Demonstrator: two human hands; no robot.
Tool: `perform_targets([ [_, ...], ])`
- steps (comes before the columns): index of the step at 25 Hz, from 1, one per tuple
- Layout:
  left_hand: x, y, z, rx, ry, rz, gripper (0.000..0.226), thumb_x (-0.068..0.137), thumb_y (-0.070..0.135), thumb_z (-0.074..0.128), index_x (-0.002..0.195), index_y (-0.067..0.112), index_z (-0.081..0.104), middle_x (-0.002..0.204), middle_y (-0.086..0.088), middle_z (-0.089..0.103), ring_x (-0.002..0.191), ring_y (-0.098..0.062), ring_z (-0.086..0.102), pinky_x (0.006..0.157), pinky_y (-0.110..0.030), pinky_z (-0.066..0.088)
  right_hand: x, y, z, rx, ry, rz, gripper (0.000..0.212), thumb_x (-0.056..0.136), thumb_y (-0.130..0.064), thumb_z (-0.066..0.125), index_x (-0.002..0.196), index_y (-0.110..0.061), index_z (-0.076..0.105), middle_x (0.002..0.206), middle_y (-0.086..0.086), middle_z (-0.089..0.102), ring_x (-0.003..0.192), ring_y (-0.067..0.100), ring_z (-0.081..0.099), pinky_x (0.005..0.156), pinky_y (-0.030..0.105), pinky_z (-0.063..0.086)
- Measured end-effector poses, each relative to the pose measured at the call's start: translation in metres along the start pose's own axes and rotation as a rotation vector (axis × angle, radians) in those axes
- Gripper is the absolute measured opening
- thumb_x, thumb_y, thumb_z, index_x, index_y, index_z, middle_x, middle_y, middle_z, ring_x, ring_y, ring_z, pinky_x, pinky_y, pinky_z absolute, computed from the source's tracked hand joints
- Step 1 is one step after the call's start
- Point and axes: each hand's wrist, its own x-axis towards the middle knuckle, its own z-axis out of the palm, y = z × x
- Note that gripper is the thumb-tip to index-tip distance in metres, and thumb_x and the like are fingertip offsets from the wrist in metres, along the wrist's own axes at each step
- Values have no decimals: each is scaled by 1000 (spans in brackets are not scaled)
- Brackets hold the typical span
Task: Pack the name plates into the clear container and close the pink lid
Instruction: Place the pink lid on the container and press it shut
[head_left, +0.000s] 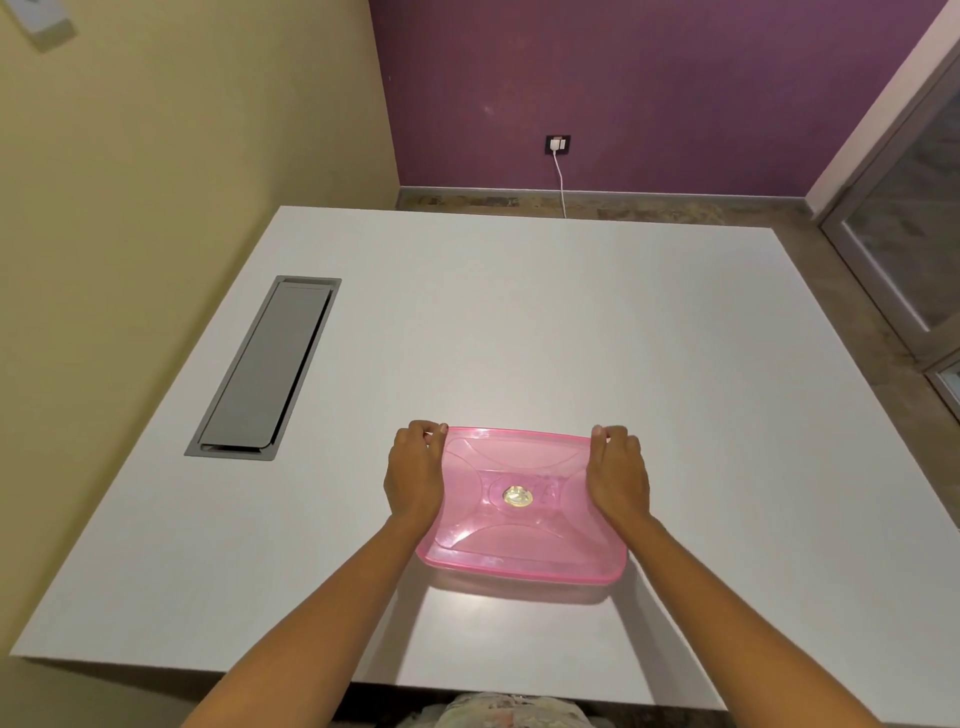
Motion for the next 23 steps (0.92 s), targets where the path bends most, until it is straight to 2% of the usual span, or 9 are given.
perform_targets([
  [3,0,-2,0,21,-2,14,30,96,39,40,103,17,59,103,-3,60,87,-17,53,69,-29,37,24,-17,-2,-103,-88,29,41,100,-22,24,95,1,58,107,23,61,99,37,55,82,39,43],
  [6,1,-1,0,24,-8,12,32,96,39,40,103,16,60,103,-2,60,85,-16,51,69,-28,36,28,-26,-5,-252,-186,60,32,93,-3,29,100,6,60,112,23,60,107,39,54,84,38,45],
  [8,2,1,0,21,-19,13,32,96,38,40,103,15,60,103,-3,60,84,-16,51,69,-28,37,24,-27,-6,-339,-175,29,30,89,3,32,99,7,60,110,23,61,104,39,56,84,38,47],
  [13,5,0,1,21,-25,25,34,96,38,39,104,13,61,101,-3,59,85,-17,51,70,-29,37,22,-26,-1,-418,-119,-34,28,85,5,35,95,5,61,103,21,63,98,38,59,80,38,49],
  [16,8,-1,3,29,-48,29,40,97,41,34,86,10,58,92,-10,59,81,-23,52,67,-31,35,21,-25,3,-505,-103,-94,26,82,6,38,91,1,61,100,17,65,94,35,60,71,35,47],
  [18,15,5,4,76,-82,36,46,99,38,29,78,6,55,89,-18,57,82,-31,53,66,-35,37,21,-23,5,-522,-93,-113,25,82,6,38,91,1,61,99,17,65,93,36,61,70,35,48],
  [20,26,16,7,176,-145,30,53,100,36,23,83,-1,58,90,-23,58,88,-37,54,71,-41,42,22,-22,6,-529,-75,-116,24,83,7,38,91,1,60,98,17,65,93,35,62,71,35,49],
  [23,43,35,12,226,-212,-125,70,98,47,14,89,-4,61,93,-21,58,93,-35,55,78,-37,41,23,-22,7,-521,-66,-122,24,83,6,38,91,1,60,97,17,65,92,36,62,70,36,49],
])
